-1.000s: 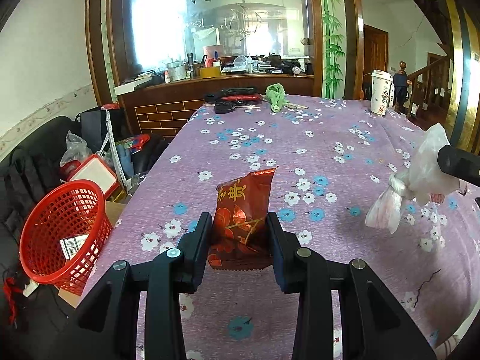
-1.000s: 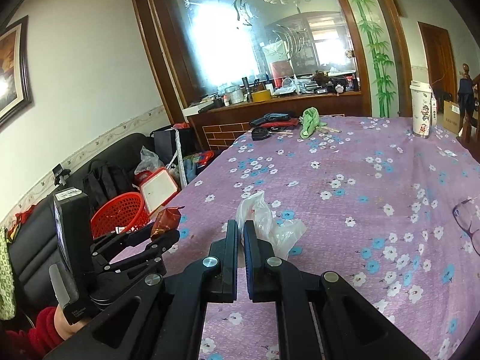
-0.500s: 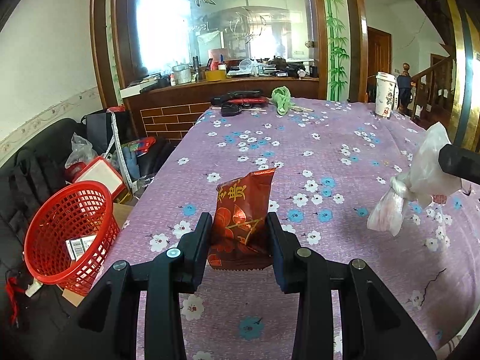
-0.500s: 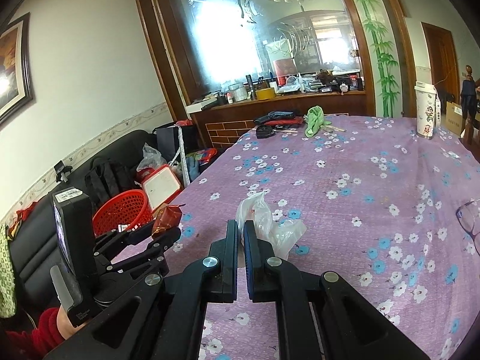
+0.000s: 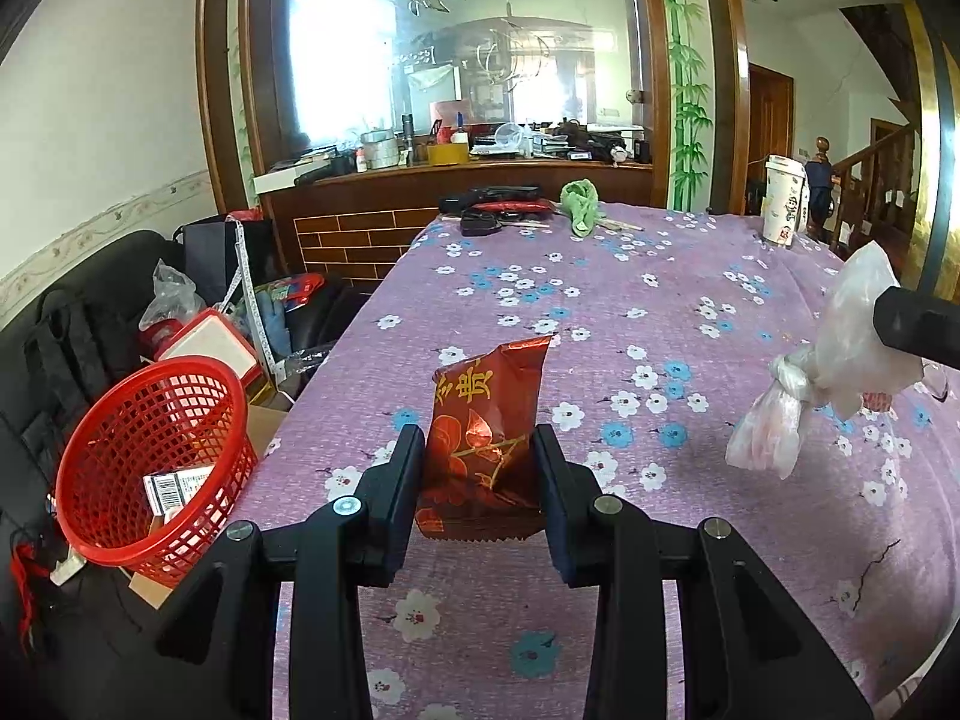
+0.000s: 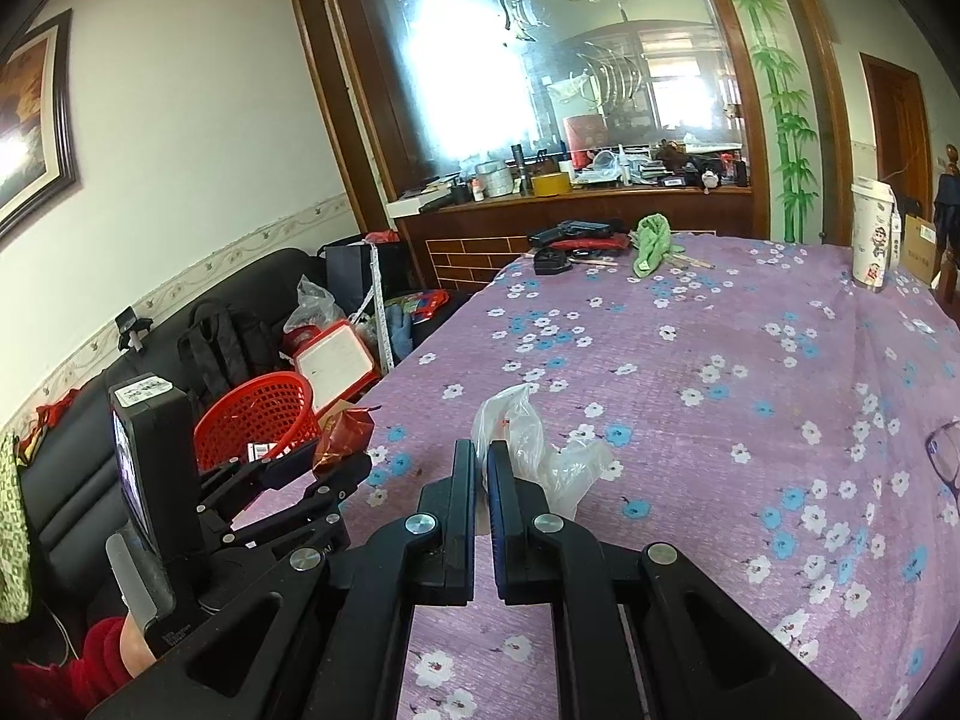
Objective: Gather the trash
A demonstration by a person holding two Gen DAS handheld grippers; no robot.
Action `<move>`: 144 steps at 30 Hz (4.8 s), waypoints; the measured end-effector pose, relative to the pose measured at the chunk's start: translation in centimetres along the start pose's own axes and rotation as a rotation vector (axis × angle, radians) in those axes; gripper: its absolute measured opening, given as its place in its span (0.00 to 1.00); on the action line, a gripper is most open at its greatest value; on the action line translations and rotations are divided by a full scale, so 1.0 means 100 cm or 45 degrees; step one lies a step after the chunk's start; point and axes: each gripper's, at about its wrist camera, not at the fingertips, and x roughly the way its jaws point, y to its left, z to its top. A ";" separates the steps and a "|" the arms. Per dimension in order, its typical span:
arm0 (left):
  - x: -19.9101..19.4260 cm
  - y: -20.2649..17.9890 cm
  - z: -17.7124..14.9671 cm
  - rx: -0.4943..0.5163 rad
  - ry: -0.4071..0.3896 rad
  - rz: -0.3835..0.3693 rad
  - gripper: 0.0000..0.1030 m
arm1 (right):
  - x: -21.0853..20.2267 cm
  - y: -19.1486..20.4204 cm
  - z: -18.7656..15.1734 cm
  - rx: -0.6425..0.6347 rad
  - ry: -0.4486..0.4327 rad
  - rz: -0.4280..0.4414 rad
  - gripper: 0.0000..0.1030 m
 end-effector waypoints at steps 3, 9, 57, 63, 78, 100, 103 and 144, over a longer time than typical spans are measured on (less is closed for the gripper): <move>0.000 0.004 -0.001 -0.012 -0.002 0.005 0.34 | 0.004 0.006 0.003 -0.016 0.002 0.005 0.05; -0.001 0.017 0.000 -0.042 -0.010 0.021 0.34 | 0.014 0.018 0.010 -0.044 0.009 0.024 0.05; 0.018 0.259 -0.024 -0.503 0.068 0.421 0.35 | 0.220 0.230 0.069 -0.304 0.268 0.396 0.12; 0.017 0.259 -0.026 -0.512 0.053 0.429 0.60 | 0.221 0.219 0.071 -0.257 0.266 0.399 0.37; -0.043 0.207 -0.017 -0.456 -0.125 0.639 0.98 | 0.147 0.145 0.042 -0.290 0.172 0.025 0.85; -0.086 0.094 -0.057 -0.346 -0.025 0.787 1.00 | 0.016 0.067 -0.046 -0.259 0.089 -0.263 0.93; -0.096 0.085 -0.055 -0.327 -0.109 0.782 1.00 | 0.016 0.068 -0.051 -0.272 0.090 -0.280 0.93; -0.075 0.081 -0.061 -0.238 -0.048 0.765 1.00 | 0.034 0.074 -0.060 -0.331 0.157 -0.322 0.93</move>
